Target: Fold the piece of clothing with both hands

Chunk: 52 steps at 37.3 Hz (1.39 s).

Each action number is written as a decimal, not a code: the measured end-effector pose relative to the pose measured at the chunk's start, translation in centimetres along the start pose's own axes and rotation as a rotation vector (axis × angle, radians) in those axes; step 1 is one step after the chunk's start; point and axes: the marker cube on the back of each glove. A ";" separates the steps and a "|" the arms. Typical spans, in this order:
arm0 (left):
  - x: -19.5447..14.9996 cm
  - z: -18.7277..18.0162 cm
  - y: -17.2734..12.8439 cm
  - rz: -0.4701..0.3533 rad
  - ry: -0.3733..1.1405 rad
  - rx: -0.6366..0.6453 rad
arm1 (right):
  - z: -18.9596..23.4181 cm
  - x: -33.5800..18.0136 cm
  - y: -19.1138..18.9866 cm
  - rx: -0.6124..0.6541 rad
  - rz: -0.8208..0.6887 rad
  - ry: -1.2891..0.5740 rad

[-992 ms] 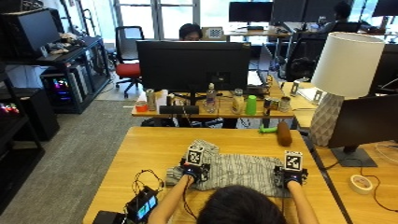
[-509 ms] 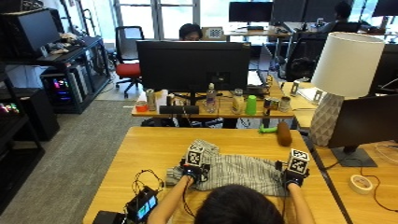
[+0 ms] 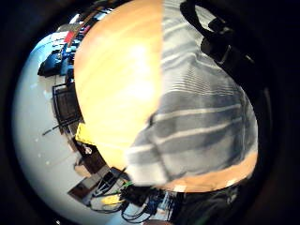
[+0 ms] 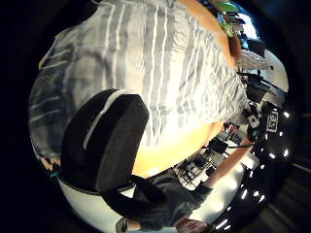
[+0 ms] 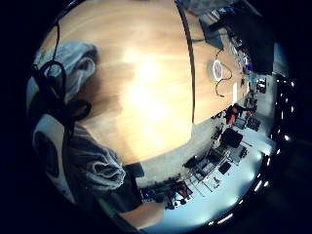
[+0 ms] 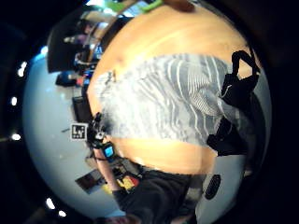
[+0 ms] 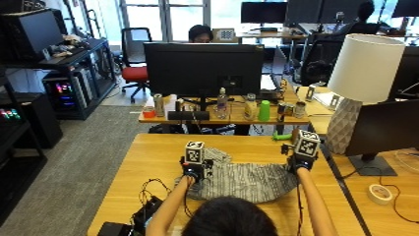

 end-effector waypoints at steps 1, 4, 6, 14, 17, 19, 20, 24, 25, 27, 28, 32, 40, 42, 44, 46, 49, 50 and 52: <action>-0.4 -0.8 0.2 0.001 0.003 0.028 | -1.3 -1.0 -0.2 0.026 -0.011 0.003; -1.3 -2.8 0.7 -0.008 -0.007 0.107 | -4.8 -4.6 1.0 0.067 -0.039 0.023; -2.2 -4.1 1.5 -0.046 -0.033 0.132 | -6.8 -7.4 2.3 0.093 -0.066 0.047; -6.9 -7.5 1.6 -0.145 -0.135 0.255 | -10.3 -21.7 6.3 0.119 -0.248 0.126; -9.9 -8.1 1.8 -0.196 -0.125 0.276 | -8.8 -28.8 7.3 0.087 -0.351 0.087; -11.6 -8.4 3.2 -0.233 -0.123 0.271 | -7.1 -33.1 8.1 0.071 -0.420 0.048; -12.4 -8.4 3.8 -0.252 -0.128 0.265 | -6.1 -34.9 8.6 0.058 -0.448 0.031; -15.2 -8.4 6.2 -0.328 -0.161 0.245 | -1.8 -40.1 13.4 -0.081 -0.461 -0.006; -15.8 -8.4 6.8 -0.344 -0.166 0.246 | -0.8 -40.9 14.8 -0.127 -0.460 -0.018; -16.8 -8.4 7.9 -0.368 -0.170 0.249 | 1.3 -42.6 16.4 -0.196 -0.486 -0.061; -17.2 -8.4 8.3 -0.377 -0.170 0.249 | 2.3 -43.3 16.6 -0.215 -0.504 -0.090; -19.1 -7.9 9.1 -0.402 -0.158 0.216 | 4.5 -45.5 16.7 -0.251 -0.578 -0.238; -20.1 -7.9 9.2 -0.409 -0.110 0.206 | -3.0 -44.1 17.2 -0.128 -0.695 -0.363; -19.7 -8.0 9.0 -0.396 -0.105 0.206 | -5.2 -43.2 15.6 -0.068 -0.715 -0.348; -19.2 -8.2 8.8 -0.391 -0.109 0.209 | -7.7 -42.0 14.7 0.014 -0.744 -0.333; -18.5 -8.5 8.6 -0.385 -0.118 0.212 | -10.7 -40.1 15.4 0.092 -0.751 -0.314; -17.4 -8.8 8.4 -0.367 -0.131 0.207 | -14.3 -37.3 16.8 0.175 -0.736 -0.291; -17.0 -8.9 8.4 -0.361 -0.136 0.207 | -15.0 -36.5 17.0 0.193 -0.729 -0.287; -16.3 -9.2 8.3 -0.348 -0.146 0.214 | -15.9 -35.2 17.2 0.218 -0.714 -0.279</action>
